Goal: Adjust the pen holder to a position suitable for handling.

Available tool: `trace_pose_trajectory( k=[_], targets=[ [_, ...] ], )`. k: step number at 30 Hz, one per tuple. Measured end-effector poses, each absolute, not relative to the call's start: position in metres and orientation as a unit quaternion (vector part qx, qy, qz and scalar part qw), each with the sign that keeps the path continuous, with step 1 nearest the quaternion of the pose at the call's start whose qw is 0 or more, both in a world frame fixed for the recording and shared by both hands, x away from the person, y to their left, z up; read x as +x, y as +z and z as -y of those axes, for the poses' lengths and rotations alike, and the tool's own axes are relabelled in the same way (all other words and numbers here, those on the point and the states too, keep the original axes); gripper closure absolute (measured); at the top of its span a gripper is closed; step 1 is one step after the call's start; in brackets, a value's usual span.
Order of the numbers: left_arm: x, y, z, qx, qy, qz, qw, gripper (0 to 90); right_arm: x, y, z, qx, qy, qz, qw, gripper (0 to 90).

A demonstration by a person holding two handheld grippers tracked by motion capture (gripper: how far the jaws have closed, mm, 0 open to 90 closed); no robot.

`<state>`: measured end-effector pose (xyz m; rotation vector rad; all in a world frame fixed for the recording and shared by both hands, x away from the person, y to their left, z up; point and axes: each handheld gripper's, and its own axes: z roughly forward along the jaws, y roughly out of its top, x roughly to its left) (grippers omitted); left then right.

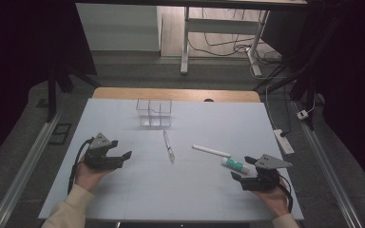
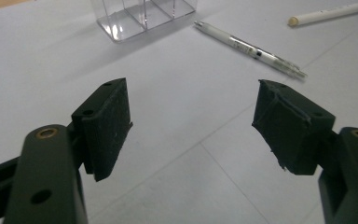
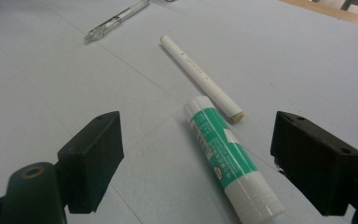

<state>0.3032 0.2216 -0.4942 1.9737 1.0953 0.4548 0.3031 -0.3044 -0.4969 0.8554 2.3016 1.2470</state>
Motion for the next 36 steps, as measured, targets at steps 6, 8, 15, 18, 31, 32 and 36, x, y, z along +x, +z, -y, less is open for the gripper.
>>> trace_pose_trajectory(
  k=[6, 8, 15, 18, 31, 32, 36],
  targets=[
    [0.323, -0.492, -0.217, 0.781, 0.182, -0.438, 0.407, 30.2, 0.3, -0.497, 0.304, 0.305, 0.446, -0.819, 0.195, 18.0],
    [0.33, -0.492, -0.216, 0.781, 0.185, -0.438, 0.405, 31.8, 0.3, -0.497, 0.303, 0.305, 0.448, -0.818, 0.194, 18.1],
    [0.354, -0.495, -0.214, 0.78, 0.182, -0.446, 0.401, 37.0, 0.297, -0.497, 0.305, 0.306, 0.447, -0.817, 0.195, 18.3],
    [0.363, -0.495, -0.214, 0.779, 0.184, -0.449, 0.399, 38.7, 0.296, -0.497, 0.307, 0.307, 0.449, -0.816, 0.195, 18.5],
    [0.392, -0.498, -0.225, 0.77, 0.19, -0.462, 0.397, 53.4, 0.294, -0.497, 0.306, 0.305, 0.446, -0.818, 0.195, 18.7],
    [0.394, -0.497, -0.226, 0.772, 0.193, -0.461, 0.394, 55.5, 0.295, -0.498, 0.306, 0.306, 0.45, -0.817, 0.193, 18.8],
    [0.403, -0.495, -0.23, 0.767, 0.194, -0.464, 0.399, 67.1, 0.296, -0.499, 0.306, 0.307, 0.449, -0.817, 0.192, 18.9]
  ],
)
